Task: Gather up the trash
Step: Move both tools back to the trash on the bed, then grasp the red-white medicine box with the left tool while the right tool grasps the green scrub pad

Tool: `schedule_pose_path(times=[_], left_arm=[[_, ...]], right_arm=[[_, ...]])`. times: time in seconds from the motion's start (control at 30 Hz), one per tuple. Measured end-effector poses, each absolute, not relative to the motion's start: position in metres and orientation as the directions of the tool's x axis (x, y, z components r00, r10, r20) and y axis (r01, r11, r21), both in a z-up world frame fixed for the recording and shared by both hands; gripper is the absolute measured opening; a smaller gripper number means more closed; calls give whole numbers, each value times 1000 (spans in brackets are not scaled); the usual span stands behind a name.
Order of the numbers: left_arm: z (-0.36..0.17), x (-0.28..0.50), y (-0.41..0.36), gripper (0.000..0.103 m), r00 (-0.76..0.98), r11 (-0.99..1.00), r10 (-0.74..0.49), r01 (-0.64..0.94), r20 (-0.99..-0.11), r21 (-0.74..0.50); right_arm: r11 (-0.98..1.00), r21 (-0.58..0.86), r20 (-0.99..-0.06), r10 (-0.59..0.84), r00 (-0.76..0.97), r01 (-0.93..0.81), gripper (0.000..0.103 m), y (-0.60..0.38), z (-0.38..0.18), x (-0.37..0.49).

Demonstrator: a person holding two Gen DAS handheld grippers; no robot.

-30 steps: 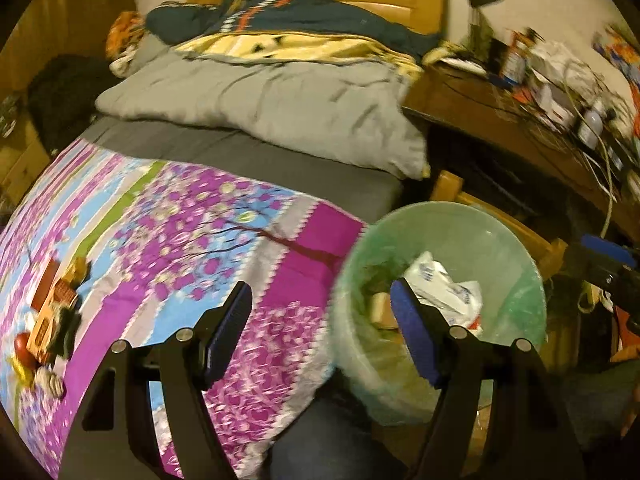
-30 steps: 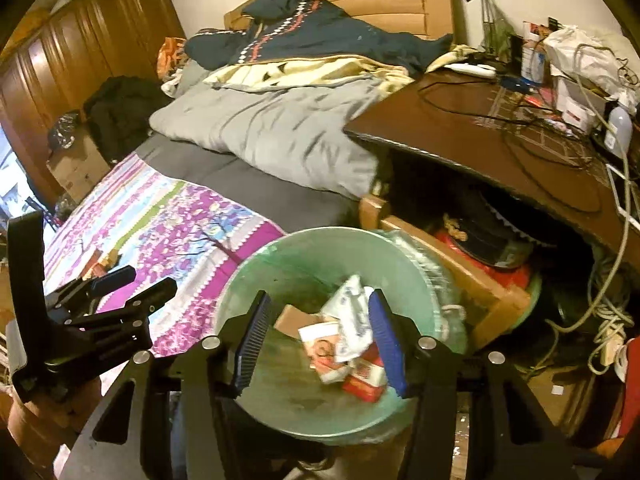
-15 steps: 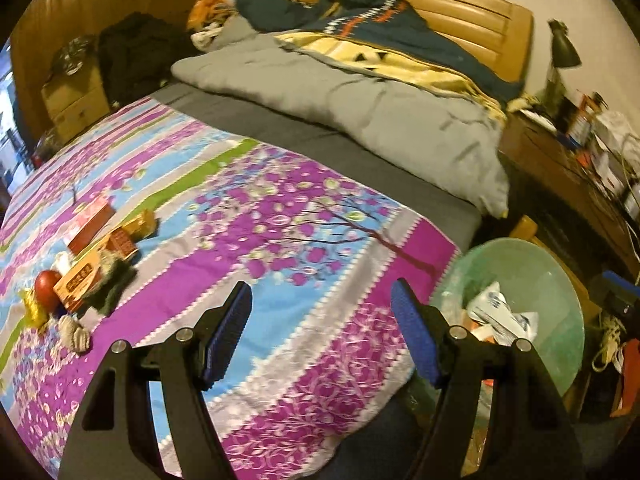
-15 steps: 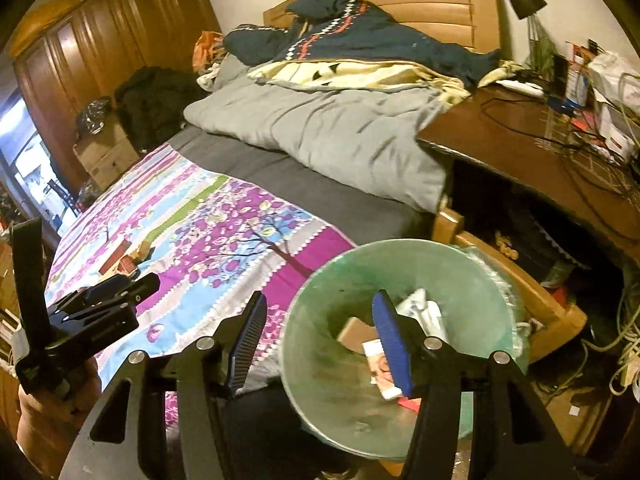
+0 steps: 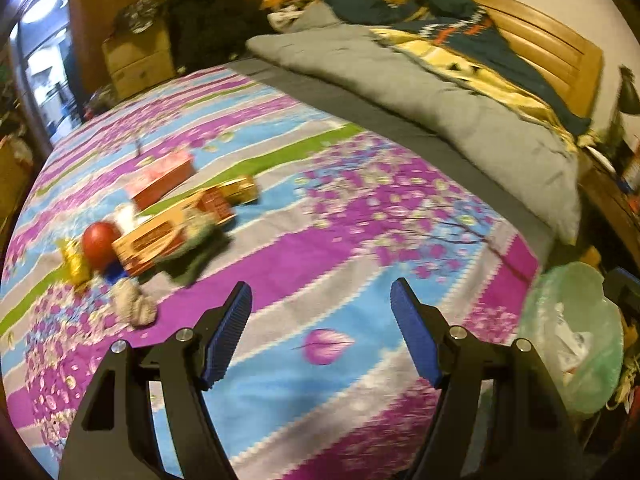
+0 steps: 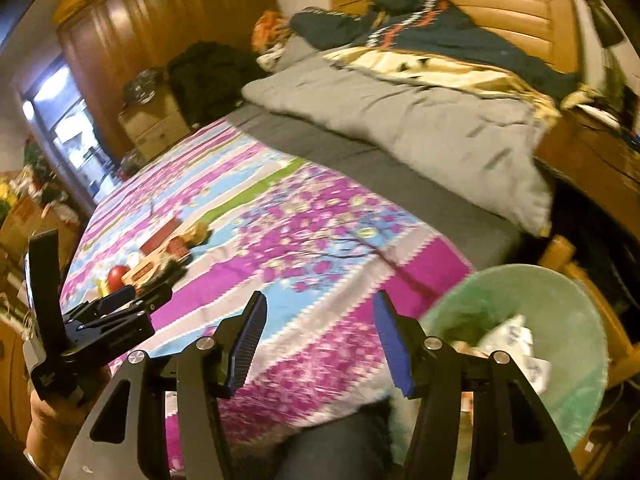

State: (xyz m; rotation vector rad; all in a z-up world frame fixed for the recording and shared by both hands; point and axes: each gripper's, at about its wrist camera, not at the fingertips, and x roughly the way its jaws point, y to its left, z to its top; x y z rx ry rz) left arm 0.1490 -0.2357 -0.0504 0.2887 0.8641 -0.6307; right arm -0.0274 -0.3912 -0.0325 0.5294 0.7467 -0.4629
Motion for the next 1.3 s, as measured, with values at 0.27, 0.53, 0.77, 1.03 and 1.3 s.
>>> schedule_pose_path(times=[0.27,0.53,0.77,1.03,1.3], left_arm=[[-84,204,-174,69,533,796,-283,594,-798,114],[-98,264,-128,73,601,582,-243,718,-761,381],[-118,296,-143,79,567,325,-248,812,-785,484],[-156,325,-167,62,579,138,-175,815,-796,563],[-117,294,-140,53,541,303,-315,836,-780,458]], right_arm=[[840,292,-750,-96,654,458,63,-349,-50,38],[818,319,-797,-43,603,479,66,-354,-87,59],[799,327,-832,-9,554,505,67,-356,-120,70],[793,319,-854,2,521,519,67,-357,-136,81],[825,304,-857,17,516,477,67,-345,-135,93]])
